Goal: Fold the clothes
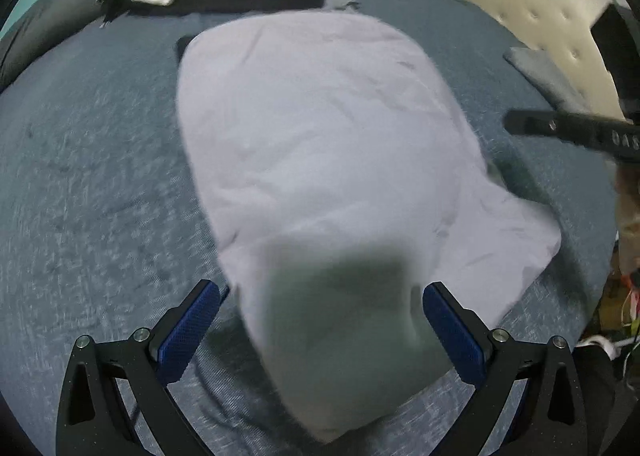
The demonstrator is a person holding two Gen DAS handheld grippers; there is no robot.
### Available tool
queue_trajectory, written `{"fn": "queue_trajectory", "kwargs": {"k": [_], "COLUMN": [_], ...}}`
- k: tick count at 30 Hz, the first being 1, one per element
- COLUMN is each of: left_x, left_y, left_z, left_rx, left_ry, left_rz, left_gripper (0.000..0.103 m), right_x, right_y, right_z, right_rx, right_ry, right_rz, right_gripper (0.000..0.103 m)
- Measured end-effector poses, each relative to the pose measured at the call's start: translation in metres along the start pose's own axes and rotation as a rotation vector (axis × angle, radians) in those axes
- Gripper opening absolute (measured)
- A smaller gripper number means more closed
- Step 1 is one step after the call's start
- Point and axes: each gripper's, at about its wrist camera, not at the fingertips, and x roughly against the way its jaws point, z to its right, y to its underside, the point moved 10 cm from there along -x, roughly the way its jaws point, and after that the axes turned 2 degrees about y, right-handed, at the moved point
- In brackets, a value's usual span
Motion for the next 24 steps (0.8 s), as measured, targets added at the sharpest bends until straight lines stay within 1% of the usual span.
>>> {"fn": "queue_trajectory", "kwargs": {"k": [3, 4, 8, 10, 14, 17, 18, 21, 23, 24], "left_x": [-0.011, -0.015, -0.031, -0.037, -0.045, -0.039, -0.034, -0.019, -0.012, -0.013], "left_y": [-0.003, 0.000, 0.010, 0.011, 0.010, 0.003, -0.001, -0.013, -0.023, -0.026], "left_z": [-0.010, -0.011, -0.015, -0.015, -0.011, -0.015, -0.017, -0.025, -0.034, -0.037], "left_rx": [-0.007, -0.008, -0.002, -0.001, -0.009, 0.005, 0.012, 0.032, 0.049, 0.050], "left_ry": [-0.004, -0.002, 0.013, 0.015, 0.025, 0.043, 0.047, 0.048, 0.026, 0.017], "left_rz": [-0.030, -0.038, -0.064, -0.067, -0.072, -0.057, -0.044, -0.002, 0.022, 0.020], "left_gripper": [0.103, 0.103, 0.103, 0.103, 0.103, 0.103, 0.103, 0.103, 0.103, 0.103], "right_x": [-0.021, -0.029, -0.068, -0.083, -0.100, -0.089, -0.081, -0.057, -0.049, -0.050], "right_y": [-0.012, -0.014, -0.012, -0.007, 0.005, 0.003, -0.002, -0.032, -0.053, -0.061], "right_z": [-0.010, -0.013, -0.009, 0.000, 0.017, 0.022, 0.023, 0.021, 0.021, 0.021], "right_rx": [0.024, 0.035, 0.080, 0.060, 0.015, 0.003, 0.007, 0.008, 0.015, 0.022], "right_ry": [0.010, 0.016, 0.077, 0.096, 0.089, 0.090, 0.092, 0.060, 0.061, 0.067], "right_rz": [-0.037, -0.053, -0.144, -0.184, -0.218, -0.208, -0.184, -0.085, -0.035, -0.024], "right_gripper": [0.012, 0.012, 0.012, 0.012, 0.012, 0.012, 0.012, 0.012, 0.012, 0.012]}}
